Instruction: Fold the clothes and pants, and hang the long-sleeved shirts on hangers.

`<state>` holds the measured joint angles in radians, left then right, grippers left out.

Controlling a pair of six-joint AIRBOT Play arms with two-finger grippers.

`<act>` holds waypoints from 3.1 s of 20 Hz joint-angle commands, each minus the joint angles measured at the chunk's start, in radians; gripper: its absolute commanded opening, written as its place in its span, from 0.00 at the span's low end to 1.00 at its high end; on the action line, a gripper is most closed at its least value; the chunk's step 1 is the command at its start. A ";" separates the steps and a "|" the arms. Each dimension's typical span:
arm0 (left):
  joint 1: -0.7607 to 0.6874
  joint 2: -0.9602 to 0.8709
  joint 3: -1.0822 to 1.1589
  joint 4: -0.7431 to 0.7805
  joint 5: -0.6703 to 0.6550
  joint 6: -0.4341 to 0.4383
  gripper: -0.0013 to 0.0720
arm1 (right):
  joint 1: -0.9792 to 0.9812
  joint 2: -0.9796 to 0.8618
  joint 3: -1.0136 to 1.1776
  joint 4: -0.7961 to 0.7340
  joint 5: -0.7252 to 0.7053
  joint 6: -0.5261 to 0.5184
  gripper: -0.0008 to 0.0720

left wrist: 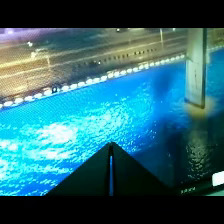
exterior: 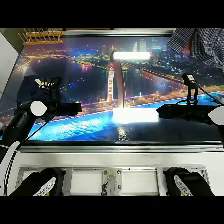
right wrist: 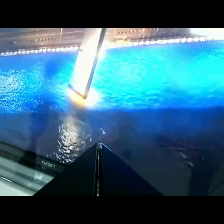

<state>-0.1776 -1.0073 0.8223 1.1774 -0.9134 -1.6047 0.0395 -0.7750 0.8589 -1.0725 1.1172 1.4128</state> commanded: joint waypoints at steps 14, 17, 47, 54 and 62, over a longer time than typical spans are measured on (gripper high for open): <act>-0.001 0.000 0.000 0.000 0.003 0.000 0.03 | 0.001 0.000 0.000 0.000 0.000 0.000 0.04; 0.023 -0.001 0.027 0.060 0.045 0.012 0.87 | 0.001 -0.001 0.000 0.000 0.000 0.000 0.04; -0.093 -0.263 0.667 -0.217 -0.027 0.170 0.03 | 0.000 0.000 0.000 0.136 -0.015 -0.002 0.04; -0.296 -0.073 0.622 0.039 -0.016 0.199 0.03 | -0.166 0.001 0.095 0.037 -0.051 -0.037 0.04; -0.137 -0.330 0.367 0.093 0.061 0.062 0.91 | -0.238 -0.040 0.093 0.037 -0.036 -0.037 0.19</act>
<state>-0.3912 -1.2465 1.2243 1.2472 -0.8837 -1.4429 -0.1848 -0.7975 0.9504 -1.0325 1.0710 1.3777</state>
